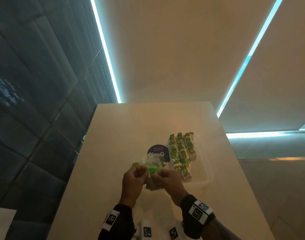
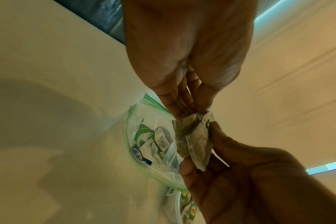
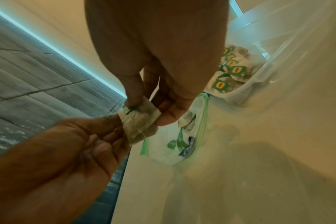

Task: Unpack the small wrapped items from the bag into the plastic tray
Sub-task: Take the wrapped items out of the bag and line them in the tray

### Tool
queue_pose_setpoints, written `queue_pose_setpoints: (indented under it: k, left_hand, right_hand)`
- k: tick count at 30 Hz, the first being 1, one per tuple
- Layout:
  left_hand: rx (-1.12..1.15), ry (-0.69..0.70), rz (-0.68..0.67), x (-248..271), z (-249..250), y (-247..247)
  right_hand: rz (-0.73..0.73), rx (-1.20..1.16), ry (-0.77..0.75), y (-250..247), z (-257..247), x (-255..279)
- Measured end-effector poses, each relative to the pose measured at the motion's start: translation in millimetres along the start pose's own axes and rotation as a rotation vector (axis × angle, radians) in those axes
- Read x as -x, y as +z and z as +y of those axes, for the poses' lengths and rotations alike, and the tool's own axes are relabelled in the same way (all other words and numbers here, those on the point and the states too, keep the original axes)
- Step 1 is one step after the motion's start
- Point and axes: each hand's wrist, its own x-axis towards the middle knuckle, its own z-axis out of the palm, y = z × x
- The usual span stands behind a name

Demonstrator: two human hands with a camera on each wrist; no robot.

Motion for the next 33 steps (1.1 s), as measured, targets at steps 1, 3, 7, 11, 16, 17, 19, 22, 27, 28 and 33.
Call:
queue_pose_setpoints:
  k: [1,3,7,11,16,17,19,22,27,28,33]
  left_hand:
    - [0.037,-0.043,-0.006,1,0,0]
    - [0.044,-0.126,-0.079,4,-1,-1]
    - [-0.103,-0.134,-0.197,15,4,1]
    - [-0.069,-0.120,-0.135,16,-1,5]
    - [-0.209,-0.054,-0.180,12,-4,4]
    - [-0.312,0.002,-0.158,9,-6,5]
    - [-0.541,0.133,-0.092,3,-9,9]
    - [-0.747,0.248,-0.165,-9,-14,21]
    - [-1.058,0.212,-0.383,-22,-21,38]
    - [-1.115,0.211,-0.401,-25,-23,39]
    - [-1.406,0.215,-0.488,-39,-22,45]
  right_hand:
    - [0.036,-0.007,0.002,1,1,0]
    - [0.099,-0.012,-0.008,2,4,-2]
    - [0.171,-0.088,0.009,3,10,-6]
    - [0.126,-0.070,0.083,7,15,2]
    - [0.175,-0.033,0.094,4,20,4]
    - [0.204,-0.025,0.089,1,19,2]
    - [0.262,-0.015,0.074,-4,19,-1]
    - [0.324,0.052,0.054,-11,20,-4]
    - [0.306,0.171,-0.002,-18,21,-5]
    - [0.292,0.188,-0.014,-19,22,-6]
    - [0.163,0.294,-0.052,-23,22,-7]
